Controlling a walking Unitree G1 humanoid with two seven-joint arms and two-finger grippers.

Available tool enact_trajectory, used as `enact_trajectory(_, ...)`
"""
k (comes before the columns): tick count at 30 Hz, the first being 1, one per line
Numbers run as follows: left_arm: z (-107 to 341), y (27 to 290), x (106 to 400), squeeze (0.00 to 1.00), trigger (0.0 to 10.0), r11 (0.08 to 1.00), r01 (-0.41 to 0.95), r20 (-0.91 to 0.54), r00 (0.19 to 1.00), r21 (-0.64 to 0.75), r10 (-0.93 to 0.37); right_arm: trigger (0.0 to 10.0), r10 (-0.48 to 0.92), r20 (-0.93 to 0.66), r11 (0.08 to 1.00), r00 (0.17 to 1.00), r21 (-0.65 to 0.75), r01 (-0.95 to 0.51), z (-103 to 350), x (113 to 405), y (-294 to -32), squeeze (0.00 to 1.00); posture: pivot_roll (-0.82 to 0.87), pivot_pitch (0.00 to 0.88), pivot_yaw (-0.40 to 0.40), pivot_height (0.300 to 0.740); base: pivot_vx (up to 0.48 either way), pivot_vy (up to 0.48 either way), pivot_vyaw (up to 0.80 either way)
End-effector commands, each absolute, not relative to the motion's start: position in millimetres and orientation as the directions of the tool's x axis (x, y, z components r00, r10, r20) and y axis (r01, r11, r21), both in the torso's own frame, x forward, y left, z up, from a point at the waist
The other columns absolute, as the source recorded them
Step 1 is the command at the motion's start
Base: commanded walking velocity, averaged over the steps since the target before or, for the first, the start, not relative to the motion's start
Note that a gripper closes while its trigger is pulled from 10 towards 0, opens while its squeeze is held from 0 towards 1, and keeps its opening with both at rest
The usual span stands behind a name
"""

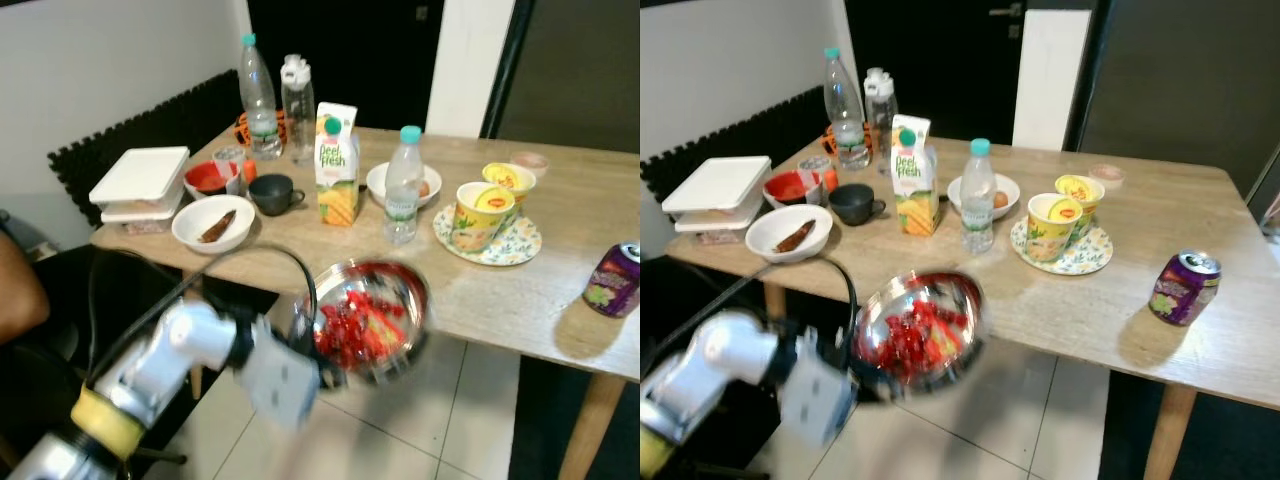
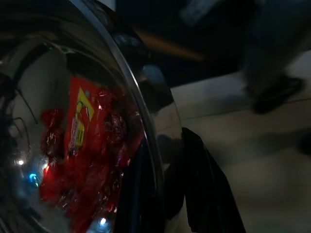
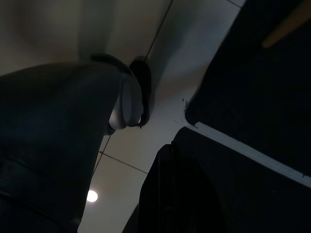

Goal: Restocking fridge

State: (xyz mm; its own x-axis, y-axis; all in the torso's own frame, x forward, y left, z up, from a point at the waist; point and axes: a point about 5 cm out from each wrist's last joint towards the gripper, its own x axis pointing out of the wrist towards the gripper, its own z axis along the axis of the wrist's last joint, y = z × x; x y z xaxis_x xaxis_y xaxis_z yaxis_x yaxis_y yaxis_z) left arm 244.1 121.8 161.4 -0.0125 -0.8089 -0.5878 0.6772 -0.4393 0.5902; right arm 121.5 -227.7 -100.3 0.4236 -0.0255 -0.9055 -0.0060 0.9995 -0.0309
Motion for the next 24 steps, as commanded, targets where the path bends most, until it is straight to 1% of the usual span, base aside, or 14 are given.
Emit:
enact_trajectory(1, 158.9, 125.1, 241.0, 0.00, 10.0, -0.475, 0.659, -0.628, -0.006, 0.583, -0.779, 10.0, 0.002, -0.918, 0.999, 0.397, -0.013, -0.035, -103.7, 116.1, -220.2, 0.00, -0.04, 0.030, 0.050, 0.740, 0.000, 0.000, 0.00)
enact_trajectory(4, 127.9, 131.9, 236.5, 0.00, 10.0, -0.513, 0.690, -0.700, -0.013, 0.510, -0.714, 10.0, 0.004, -0.917, 0.999, 0.399, -0.013, -0.042, -103.2, 118.5, -219.2, 0.00, -0.04, 0.020, 0.046, 0.740, 0.000, 0.000, 0.00)
enact_trajectory(8, 93.6, 145.7, 238.0, 0.00, 10.0, -0.511, 0.741, -0.768, 0.010, 0.435, -0.640, 10.0, 0.007, -0.915, 0.999, 0.404, -0.013, -0.047, -102.8, 121.0, -217.9, 0.00, -0.04, 0.020, 0.049, 0.740, 0.000, 0.000, 0.00)
enact_trajectory(9, 87.7, 147.3, 241.5, 0.00, 10.0, -0.493, 0.748, -0.775, 0.045, 0.444, -0.630, 10.0, 0.006, -0.914, 0.999, 0.405, -0.013, -0.046, -102.7, 121.4, -217.6, 0.00, -0.04, 0.018, 0.050, 0.740, 0.000, 0.000, 0.00)
enact_trajectory(11, 75.9, 148.4, 251.7, 0.00, 10.0, -0.419, 0.771, -0.772, 0.145, 0.480, -0.619, 10.0, 0.006, -0.914, 0.999, 0.405, -0.014, -0.047, -102.7, 121.8, -217.0, 0.00, -0.04, 0.017, 0.051, 0.740, 0.000, 0.000, 0.00)
enact_trajectory(12, 67.3, 148.5, 254.3, 0.00, 10.0, -0.408, 0.766, -0.779, 0.187, 0.497, -0.599, 10.0, 0.004, -0.915, 0.999, 0.404, -0.016, -0.046, -102.8, 122.1, -216.4, 0.00, -0.05, 0.017, 0.054, 0.740, 0.000, 0.000, 0.00)
enact_trajectory(15, 61.3, 147.0, 254.1, 0.00, 10.0, -0.376, 0.783, -0.773, 0.200, 0.496, -0.602, 10.0, 0.004, -0.915, 0.999, 0.404, -0.016, -0.046, -102.9, 122.2, -216.2, 0.00, -0.05, 0.017, 0.054, 0.740, 0.000, 0.000, 0.00)
enact_trajectory(16, 55.8, 146.0, 255.1, 0.00, 10.0, -0.342, 0.794, -0.768, 0.226, 0.502, -0.600, 10.0, 0.003, -0.914, 0.999, 0.405, -0.016, -0.045, -102.9, 122.5, -215.8, 0.00, -0.05, 0.014, 0.056, 0.740, 0.000, 0.000, 0.00)
enact_trajectory(17, 39.3, 144.8, 251.4, 0.00, 10.0, -0.309, 0.817, -0.774, 0.240, 0.487, -0.585, 10.0, 0.003, -0.914, 0.999, 0.406, -0.017, -0.045, -102.9, 123.2, -214.9, 0.00, -0.05, 0.015, 0.057, 0.740, 0.000, 0.000, 0.00)
enact_trajectory(18, 39.3, 144.8, 251.4, 0.00, 10.0, -0.309, 0.817, -0.774, 0.240, 0.487, -0.585, 10.0, 0.003, -0.914, 0.999, 0.406, -0.017, -0.045, -102.9, 123.2, -214.9, 0.00, -0.05, 0.015, 0.057, 0.740, 0.000, 0.000, 0.00)
enact_trajectory(19, 30.8, 144.7, 251.7, 0.00, 10.0, -0.269, 0.826, -0.771, 0.275, 0.495, -0.574, 10.0, 0.002, -0.913, 0.999, 0.407, -0.017, -0.043, -102.9, 123.4, -214.6, 0.00, -0.05, 0.014, 0.059, 0.740, 0.000, 0.000, 0.00)
enact_trajectory(22, -0.3, 143.6, 246.2, 0.00, 10.0, -0.106, 0.876, -0.761, 0.342, 0.471, -0.552, 10.0, -0.003, -0.913, 0.999, 0.408, -0.020, -0.038, -102.9, 123.8, -214.2, 0.00, -0.06, 0.013, 0.055, 0.740, 0.000, 0.000, 0.00)
enact_trajectory(23, -0.3, 143.6, 246.2, 0.00, 10.0, -0.106, 0.876, -0.761, 0.342, 0.471, -0.552, 10.0, -0.003, -0.913, 0.999, 0.408, -0.020, -0.038, -102.9, 123.8, -214.2, 0.00, -0.06, 0.013, 0.055, 0.740, 0.000, 0.000, 0.00)
enact_trajectory(24, -20.6, 145.9, 238.3, 0.00, 10.0, -0.015, 0.897, -0.779, 0.376, 0.442, -0.501, 10.0, -0.006, -0.914, 0.999, 0.407, -0.022, -0.036, -103.0, 123.6, -214.1, 0.00, -0.06, 0.016, 0.056, 0.740, 0.000, 0.000, 0.00)
